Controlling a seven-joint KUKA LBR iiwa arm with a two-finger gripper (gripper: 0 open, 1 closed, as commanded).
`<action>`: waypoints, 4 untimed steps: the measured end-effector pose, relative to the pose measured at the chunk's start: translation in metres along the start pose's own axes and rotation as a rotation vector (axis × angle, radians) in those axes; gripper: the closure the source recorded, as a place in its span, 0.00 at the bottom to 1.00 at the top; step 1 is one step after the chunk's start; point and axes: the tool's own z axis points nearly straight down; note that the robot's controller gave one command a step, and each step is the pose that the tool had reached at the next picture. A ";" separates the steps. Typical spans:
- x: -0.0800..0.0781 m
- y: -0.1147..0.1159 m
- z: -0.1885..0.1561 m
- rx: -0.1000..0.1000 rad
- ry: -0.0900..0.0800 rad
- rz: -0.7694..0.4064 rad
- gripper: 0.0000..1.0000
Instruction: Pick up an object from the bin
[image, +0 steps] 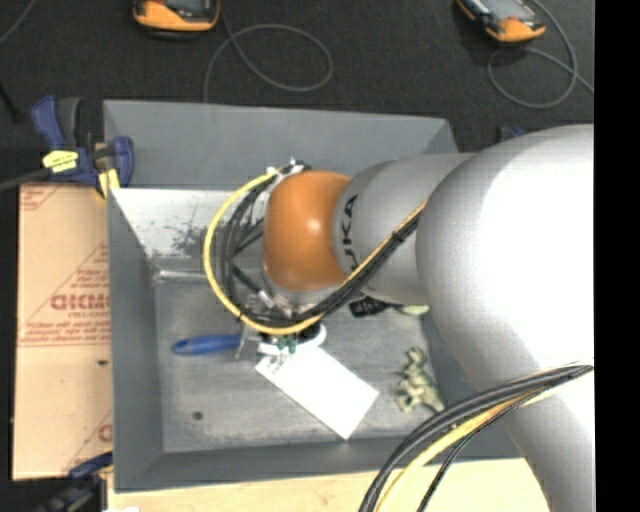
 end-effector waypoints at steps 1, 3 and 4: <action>0.000 0.000 0.000 0.000 0.000 0.000 1.00; 0.003 -0.001 -0.022 0.006 0.013 0.000 1.00; 0.001 -0.001 -0.043 0.005 0.007 0.000 1.00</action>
Offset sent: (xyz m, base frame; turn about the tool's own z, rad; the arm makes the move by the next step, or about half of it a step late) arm 0.0001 0.0002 0.0569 0.0000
